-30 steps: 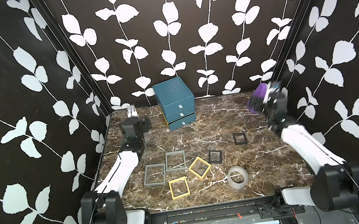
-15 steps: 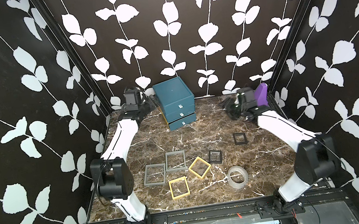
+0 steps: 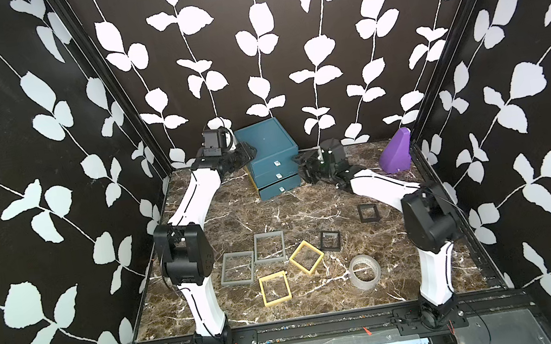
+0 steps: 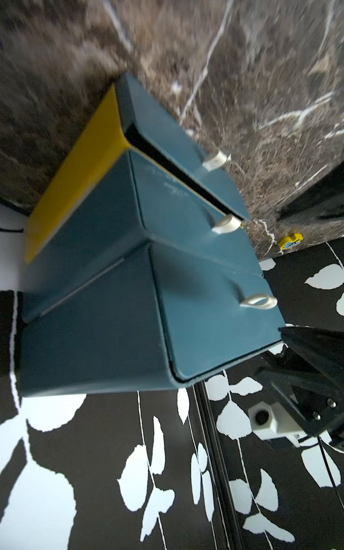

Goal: Place the brooch boxes into the drawer by color
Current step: Open the drawer in the storage box.

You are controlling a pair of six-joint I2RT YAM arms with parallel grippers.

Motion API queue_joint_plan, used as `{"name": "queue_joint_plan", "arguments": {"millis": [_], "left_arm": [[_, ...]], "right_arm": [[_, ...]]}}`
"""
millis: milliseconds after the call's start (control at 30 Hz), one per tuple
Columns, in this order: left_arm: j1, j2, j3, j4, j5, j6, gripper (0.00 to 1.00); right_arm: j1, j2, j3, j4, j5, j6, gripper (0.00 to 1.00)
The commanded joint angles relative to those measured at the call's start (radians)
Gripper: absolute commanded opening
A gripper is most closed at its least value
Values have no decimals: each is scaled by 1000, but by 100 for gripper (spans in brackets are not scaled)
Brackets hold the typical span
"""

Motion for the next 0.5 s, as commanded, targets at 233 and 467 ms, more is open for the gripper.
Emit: {"name": "queue_joint_plan", "arguments": {"millis": [233,467], "left_arm": [[-5,9,15,-94,11,82,44],[-5,10,8,-99,26,90,42]], "right_arm": [[57,134,177,87,23,149,45],[60,181,227,104,52,174,29]]}}
